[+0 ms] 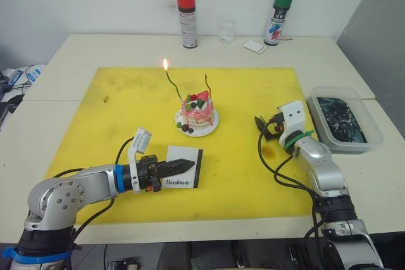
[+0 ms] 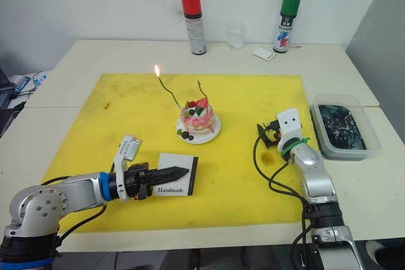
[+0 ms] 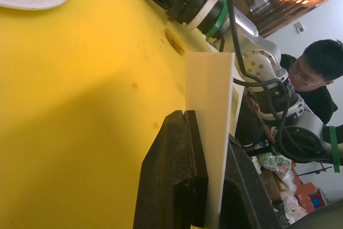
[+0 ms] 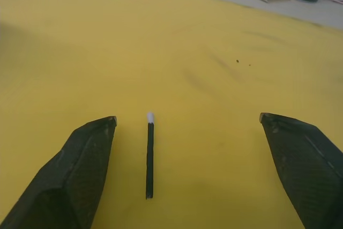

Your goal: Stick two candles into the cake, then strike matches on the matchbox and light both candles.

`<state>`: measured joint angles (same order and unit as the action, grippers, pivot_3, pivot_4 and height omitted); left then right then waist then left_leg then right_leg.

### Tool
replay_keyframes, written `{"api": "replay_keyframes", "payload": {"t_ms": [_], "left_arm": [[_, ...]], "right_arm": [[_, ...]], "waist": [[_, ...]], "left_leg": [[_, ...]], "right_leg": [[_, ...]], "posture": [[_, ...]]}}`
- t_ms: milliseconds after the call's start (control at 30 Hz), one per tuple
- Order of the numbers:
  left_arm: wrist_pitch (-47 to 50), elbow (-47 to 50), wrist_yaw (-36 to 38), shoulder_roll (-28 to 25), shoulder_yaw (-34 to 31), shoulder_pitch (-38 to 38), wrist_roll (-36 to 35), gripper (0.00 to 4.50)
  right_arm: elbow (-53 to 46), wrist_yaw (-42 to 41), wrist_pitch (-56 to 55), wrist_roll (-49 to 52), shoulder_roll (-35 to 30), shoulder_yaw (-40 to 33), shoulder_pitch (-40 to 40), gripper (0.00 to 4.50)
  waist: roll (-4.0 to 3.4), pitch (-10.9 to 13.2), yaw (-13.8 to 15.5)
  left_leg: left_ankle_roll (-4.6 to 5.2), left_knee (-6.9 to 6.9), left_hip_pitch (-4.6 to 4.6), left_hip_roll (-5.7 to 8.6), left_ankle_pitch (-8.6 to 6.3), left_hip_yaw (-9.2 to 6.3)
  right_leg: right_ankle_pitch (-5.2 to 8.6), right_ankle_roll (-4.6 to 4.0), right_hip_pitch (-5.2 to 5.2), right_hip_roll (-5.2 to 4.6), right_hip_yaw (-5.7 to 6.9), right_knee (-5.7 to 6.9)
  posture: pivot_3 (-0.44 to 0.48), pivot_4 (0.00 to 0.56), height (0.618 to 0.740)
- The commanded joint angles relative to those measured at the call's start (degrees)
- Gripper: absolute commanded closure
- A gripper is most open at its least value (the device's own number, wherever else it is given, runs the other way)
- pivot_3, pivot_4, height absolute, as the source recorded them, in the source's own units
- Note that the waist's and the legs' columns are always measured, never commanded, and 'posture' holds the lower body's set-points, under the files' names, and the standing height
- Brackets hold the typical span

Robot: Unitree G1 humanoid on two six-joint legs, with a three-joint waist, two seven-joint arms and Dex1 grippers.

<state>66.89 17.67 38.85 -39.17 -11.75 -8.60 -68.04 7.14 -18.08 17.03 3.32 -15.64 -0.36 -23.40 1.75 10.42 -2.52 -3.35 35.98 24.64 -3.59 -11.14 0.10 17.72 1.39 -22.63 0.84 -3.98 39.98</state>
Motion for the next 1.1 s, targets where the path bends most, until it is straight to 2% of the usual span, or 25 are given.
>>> {"api": "replay_keyframes", "payload": {"t_ms": [33, 133, 333, 367, 600, 767, 867, 933, 1100], "left_arm": [[-0.1, 2.0, -0.1, -0.7, -1.7, 0.3, -1.5, 4.5], [-0.2, 1.9, 0.0, -0.8, -1.7, 0.4, -1.5, 4.5], [-0.5, 1.8, 0.6, -1.1, -1.0, 0.8, -0.5, 4.5], [-0.6, 1.8, 0.6, -1.1, -1.0, 0.9, -0.5, 4.5], [-0.8, 1.8, 0.6, -1.3, -1.1, 1.3, -0.6, 4.5], [-0.8, 1.6, 0.8, -1.7, -1.2, 1.1, -0.6, 4.5], [-0.6, 1.3, 1.1, -2.0, -1.3, 1.0, -0.7, 4.5], [-0.5, 1.0, 1.3, -2.0, -0.9, 0.5, -0.6, 4.5], [-0.3, 0.5, 1.8, -2.1, 0.0, -0.5, -0.5, 4.5]], "right_arm": [[-1.1, 1.6, 2.4, -0.9, 0.1, 0.0, -0.3, 0.97], [-2.3, 1.7, 5.3, -1.1, -0.1, 0.9, -0.1, 1.95], [-6.0, 1.5, 9.5, -2.3, -0.7, 3.1, -0.1, 4.23], [-6.8, 1.5, 10.4, -2.3, -0.7, 3.2, -0.1, 4.48], [-13.7, 1.1, 17.6, 0.6, 0.1, 1.1, -1.2, 4.48], [-27.2, -4.1, 24.6, 5.4, -2.7, 1.6, 0.4, 4.48], [-35.6, -8.8, 26.0, 8.1, -6.2, 4.0, 4.5, 4.48], [-40.0, -12.2, 24.0, 9.0, -8.9, 6.9, 10.2, 4.48], [-40.3, -15.0, 16.8, 8.5, -10.6, 11.0, 18.9, 4.48]], "waist": [[0.0, 0.0, 0.0], [0.01, 0.0, 0.0], [0.02, 0.0, 0.2], [0.02, 0.0, 0.2], [0.02, 0.0, 0.2], [0.01, 0.0, 0.3], [0.02, 0.0, 0.6], [0.05, 0.0, 0.7], [0.05, 0.0, 0.7]], "left_leg": [[0.0, 0.0, 0.0, -0.01, 0.0, -0.01], [0.0, 0.01, 0.0, 0.0, 0.0, -0.01], [0.0, 0.02, -0.05, 0.0, 0.0, -0.04], [0.0, 0.03, -0.06, 0.0, 0.0, -0.04], [0.0, 0.01, -0.05, 0.0, 0.0, -0.03], [0.0, -0.01, -0.05, -0.01, 0.0, 0.01], [0.0, -0.02, -0.04, -0.01, 0.0, -0.02], [0.01, -0.03, -0.03, -0.01, -0.01, -0.03], [0.01, 0.0, -0.04, -0.01, 0.0, -0.08]], "right_leg": [[0.0, 0.0, 0.0, 0.0, 0.0, 0.0], [0.0, 0.0, 0.02, 0.0, 0.0, 0.0], [0.0, 0.0, 0.09, 0.0, 0.0, 0.0], [0.0, 0.0, 0.09, 0.0, 0.0, 0.0], [0.0, 0.0, 0.08, -0.01, 0.01, -0.01], [0.0, 0.01, 0.03, 0.0, 0.01, -0.01], [0.01, 0.01, 0.03, 0.0, 0.03, -0.02], [0.03, 0.02, 0.04, -0.01, 0.02, -0.04], [0.17, 0.2, 0.08, -0.01, 0.02, -0.04]], "posture": [[0.0, 0.15, 0.74], [0.0, 0.15, 0.74], [0.0, 0.15, 0.74], [0.0, 0.15, 0.74], [0.0, 0.15, 0.74], [0.0, 0.15, 0.74], [0.0, 0.15, 0.74], [0.0, 0.15, 0.74], [0.0, 0.15, 0.74]]}}
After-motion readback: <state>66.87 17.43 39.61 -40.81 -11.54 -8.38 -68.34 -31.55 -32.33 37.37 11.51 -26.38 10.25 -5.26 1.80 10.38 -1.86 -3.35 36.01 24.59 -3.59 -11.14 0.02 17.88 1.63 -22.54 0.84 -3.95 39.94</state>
